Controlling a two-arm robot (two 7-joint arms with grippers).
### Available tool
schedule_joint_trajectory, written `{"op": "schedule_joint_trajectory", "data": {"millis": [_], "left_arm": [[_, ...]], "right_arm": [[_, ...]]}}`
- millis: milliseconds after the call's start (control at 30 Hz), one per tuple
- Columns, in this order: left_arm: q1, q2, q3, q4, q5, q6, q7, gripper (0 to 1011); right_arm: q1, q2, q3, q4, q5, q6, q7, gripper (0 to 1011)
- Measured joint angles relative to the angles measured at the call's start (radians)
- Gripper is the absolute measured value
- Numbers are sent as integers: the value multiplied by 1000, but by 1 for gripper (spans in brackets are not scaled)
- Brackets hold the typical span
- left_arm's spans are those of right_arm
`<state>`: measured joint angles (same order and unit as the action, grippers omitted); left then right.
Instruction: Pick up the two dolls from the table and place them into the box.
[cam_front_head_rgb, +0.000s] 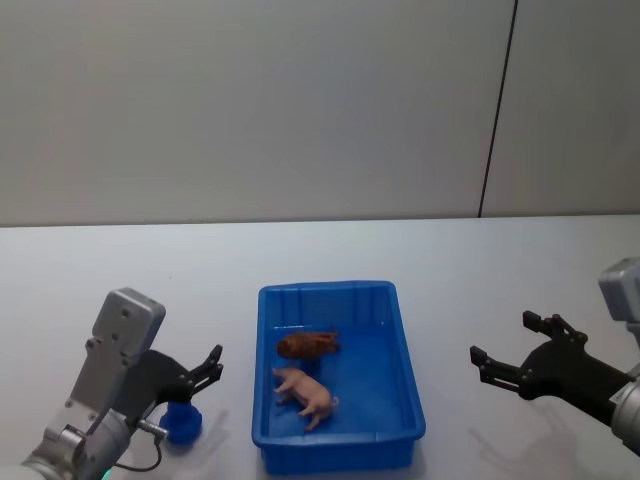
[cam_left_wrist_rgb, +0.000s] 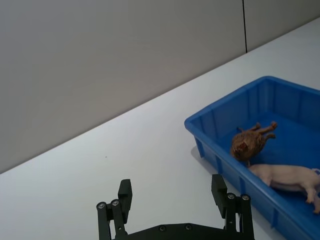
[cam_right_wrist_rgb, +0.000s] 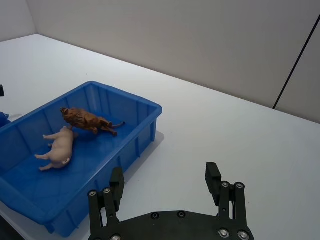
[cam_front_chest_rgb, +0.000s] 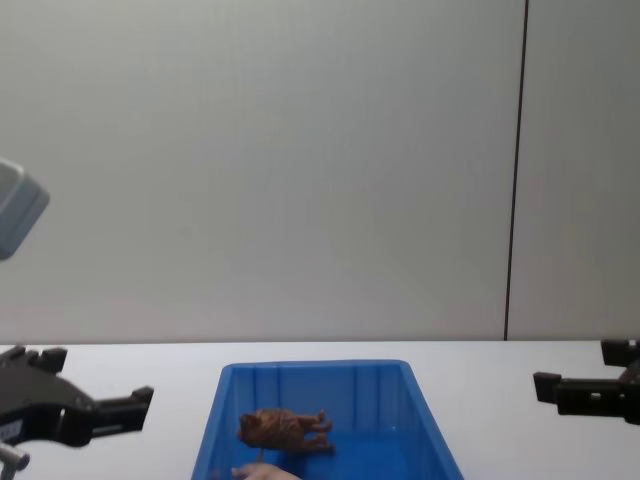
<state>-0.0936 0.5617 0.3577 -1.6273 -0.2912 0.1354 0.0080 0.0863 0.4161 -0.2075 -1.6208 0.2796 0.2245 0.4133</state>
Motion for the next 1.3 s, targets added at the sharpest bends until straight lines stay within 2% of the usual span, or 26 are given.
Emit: {"op": "schedule_joint_trajectory", "data": {"millis": [300, 867, 1300], "left_arm": [[18, 6, -4, 27, -20, 15, -15, 1003], [72, 26, -12, 33, -80, 14, -22, 1003], [80, 13, -10, 77, -100, -14, -52, 1003]], "right_arm": [[-1, 1, 1, 0, 1, 0, 0, 1001], [-1, 2, 1, 0, 1, 0, 0, 1001], [-1, 2, 1, 0, 1, 0, 0, 1001]]}}
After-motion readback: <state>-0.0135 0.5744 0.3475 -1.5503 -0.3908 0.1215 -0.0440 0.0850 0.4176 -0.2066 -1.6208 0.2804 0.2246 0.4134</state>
